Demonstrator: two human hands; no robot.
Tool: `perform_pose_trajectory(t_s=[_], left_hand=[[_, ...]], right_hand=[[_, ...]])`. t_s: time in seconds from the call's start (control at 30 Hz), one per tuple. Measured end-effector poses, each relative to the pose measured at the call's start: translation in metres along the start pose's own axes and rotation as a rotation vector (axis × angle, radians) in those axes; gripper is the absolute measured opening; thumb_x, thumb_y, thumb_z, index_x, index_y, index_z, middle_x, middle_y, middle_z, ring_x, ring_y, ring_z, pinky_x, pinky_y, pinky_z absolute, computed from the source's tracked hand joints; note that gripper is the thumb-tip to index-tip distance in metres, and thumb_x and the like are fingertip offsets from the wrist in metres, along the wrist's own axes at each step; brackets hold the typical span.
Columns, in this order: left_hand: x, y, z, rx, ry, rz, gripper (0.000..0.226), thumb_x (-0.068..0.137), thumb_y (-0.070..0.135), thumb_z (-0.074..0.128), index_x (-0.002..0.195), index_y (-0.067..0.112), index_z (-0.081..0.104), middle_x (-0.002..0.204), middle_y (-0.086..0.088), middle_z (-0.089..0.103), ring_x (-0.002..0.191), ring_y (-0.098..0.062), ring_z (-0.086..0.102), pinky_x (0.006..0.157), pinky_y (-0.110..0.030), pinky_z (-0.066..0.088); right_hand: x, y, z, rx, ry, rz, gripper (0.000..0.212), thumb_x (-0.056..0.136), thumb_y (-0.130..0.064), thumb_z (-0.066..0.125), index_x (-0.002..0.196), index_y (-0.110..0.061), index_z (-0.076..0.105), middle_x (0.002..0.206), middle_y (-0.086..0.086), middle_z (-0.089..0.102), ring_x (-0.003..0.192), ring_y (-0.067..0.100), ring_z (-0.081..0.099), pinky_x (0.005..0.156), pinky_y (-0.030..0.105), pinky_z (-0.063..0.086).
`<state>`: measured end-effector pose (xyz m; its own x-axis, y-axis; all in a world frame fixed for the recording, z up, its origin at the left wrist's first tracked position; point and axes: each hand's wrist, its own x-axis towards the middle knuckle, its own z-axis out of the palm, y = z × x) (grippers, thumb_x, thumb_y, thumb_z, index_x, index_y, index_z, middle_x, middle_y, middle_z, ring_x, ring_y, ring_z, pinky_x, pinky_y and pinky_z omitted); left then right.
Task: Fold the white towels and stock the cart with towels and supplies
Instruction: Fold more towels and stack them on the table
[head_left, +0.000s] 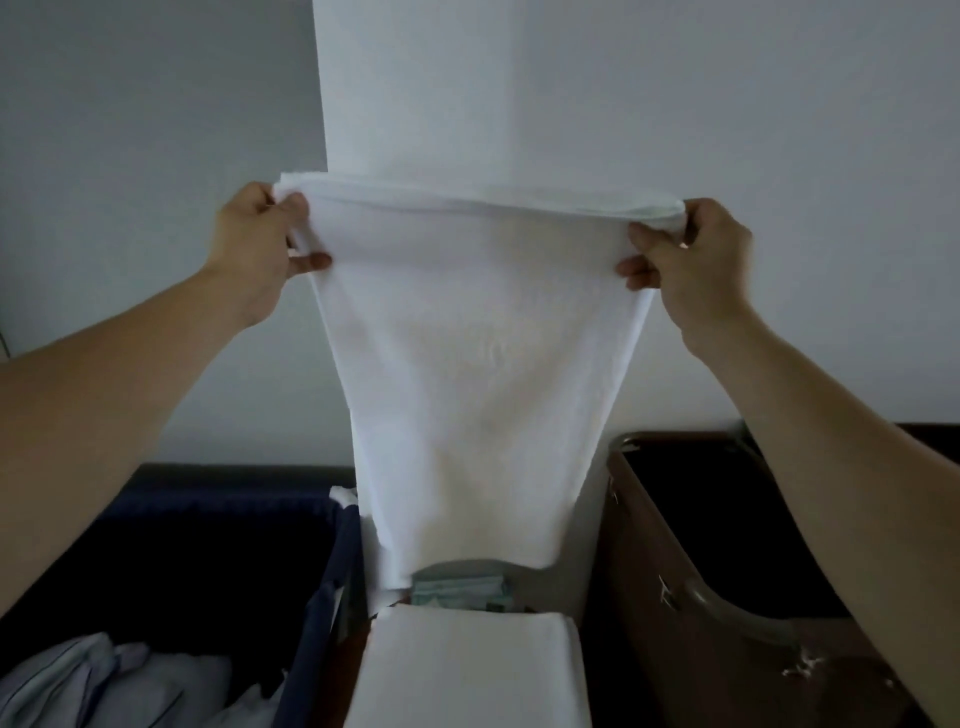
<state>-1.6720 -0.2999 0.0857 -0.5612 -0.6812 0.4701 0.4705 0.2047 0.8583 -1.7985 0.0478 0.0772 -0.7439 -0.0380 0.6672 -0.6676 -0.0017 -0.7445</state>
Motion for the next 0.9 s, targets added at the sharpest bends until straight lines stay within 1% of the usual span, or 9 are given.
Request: perform_pose_trajectory(t_s=[0.13,0.23,0.43,0.5,0.6,0.7,0.77,0.83,0.9], left_hand=[[-0.063,0.002,-0.037,-0.02,-0.09,-0.038,0.02,0.098,0.01,0.058,0.079,0.016,0.052,0.081,-0.003,0.053,0.076,-0.02,0.058,0.064,-0.04,0.063],[-0.114,-0.004,-0.075,-0.038,-0.137,-0.125,0.019,0.097,0.008,0.059,0.08,0.014,0.055,0.08,-0.002,0.062,0.074,-0.018,0.065,0.065,-0.041,0.063],[-0.23,-0.05,-0.161,0.094,-0.228,-0.411,0.006,0.098,0.008,0.057,0.092,0.008,0.058,0.093,-0.017,0.058,0.084,-0.03,0.063,0.063,-0.045,0.063],[-0.265,-0.062,-0.183,0.147,-0.299,-0.519,0.007,0.099,0.01,0.055,0.102,0.006,0.06,0.106,-0.022,0.066,0.097,-0.037,0.066,0.068,-0.046,0.063],[-0.302,-0.075,-0.21,0.276,-0.438,-0.606,0.019,0.099,0.014,0.056,0.114,0.003,0.061,0.11,-0.018,0.07,0.1,-0.032,0.07,0.074,-0.046,0.062],[-0.322,-0.089,-0.224,0.345,-0.561,-0.671,0.019,0.098,0.014,0.057,0.115,0.006,0.063,0.107,-0.012,0.072,0.097,-0.026,0.072,0.079,-0.043,0.061],[-0.326,-0.099,-0.224,0.382,-0.606,-0.705,0.018,0.098,0.014,0.058,0.114,0.006,0.063,0.106,-0.012,0.073,0.095,-0.024,0.072,0.083,-0.043,0.06],[-0.322,-0.11,-0.219,0.403,-0.62,-0.729,0.018,0.098,0.013,0.058,0.114,0.005,0.063,0.105,-0.012,0.074,0.095,-0.025,0.073,0.087,-0.043,0.058],[-0.312,-0.122,-0.212,0.417,-0.613,-0.738,0.02,0.098,0.014,0.058,0.114,0.003,0.063,0.105,-0.012,0.074,0.094,-0.026,0.073,0.086,-0.042,0.058]], right_hand=[[-0.06,-0.011,-0.017,-0.031,-0.024,0.049,0.018,0.089,-0.012,0.072,0.087,-0.021,0.057,0.084,0.005,0.067,0.065,0.024,0.073,0.06,0.035,0.056],[-0.124,-0.022,-0.027,-0.064,-0.042,0.095,0.017,0.09,-0.01,0.071,0.088,-0.019,0.057,0.084,0.007,0.068,0.063,0.021,0.072,0.058,0.033,0.057],[-0.27,-0.015,-0.052,-0.266,-0.197,0.31,0.014,0.088,-0.02,0.075,0.096,-0.017,0.063,0.075,0.005,0.073,0.067,0.028,0.073,0.067,0.051,0.06],[-0.308,-0.013,-0.061,-0.346,-0.268,0.364,0.012,0.089,-0.02,0.073,0.095,-0.015,0.064,0.072,0.005,0.073,0.067,0.029,0.073,0.068,0.048,0.061],[-0.35,-0.01,-0.076,-0.413,-0.401,0.476,0.012,0.089,-0.017,0.073,0.094,-0.011,0.065,0.068,0.007,0.073,0.065,0.034,0.071,0.067,0.043,0.059],[-0.374,0.001,-0.088,-0.523,-0.53,0.573,0.014,0.087,-0.02,0.075,0.092,-0.011,0.066,0.063,0.005,0.071,0.049,0.014,0.063,0.056,0.027,0.052],[-0.382,0.012,-0.09,-0.556,-0.556,0.609,0.015,0.086,-0.023,0.077,0.09,-0.012,0.067,0.059,0.003,0.068,0.045,0.006,0.057,0.051,0.02,0.045],[-0.383,0.024,-0.089,-0.567,-0.552,0.621,0.015,0.085,-0.024,0.077,0.09,-0.013,0.069,0.066,0.0,0.068,0.057,0.008,0.061,0.057,0.02,0.043],[-0.377,0.038,-0.083,-0.561,-0.544,0.63,0.015,0.085,-0.026,0.077,0.092,-0.015,0.069,0.082,-0.001,0.07,0.077,0.013,0.065,0.063,0.021,0.044]])
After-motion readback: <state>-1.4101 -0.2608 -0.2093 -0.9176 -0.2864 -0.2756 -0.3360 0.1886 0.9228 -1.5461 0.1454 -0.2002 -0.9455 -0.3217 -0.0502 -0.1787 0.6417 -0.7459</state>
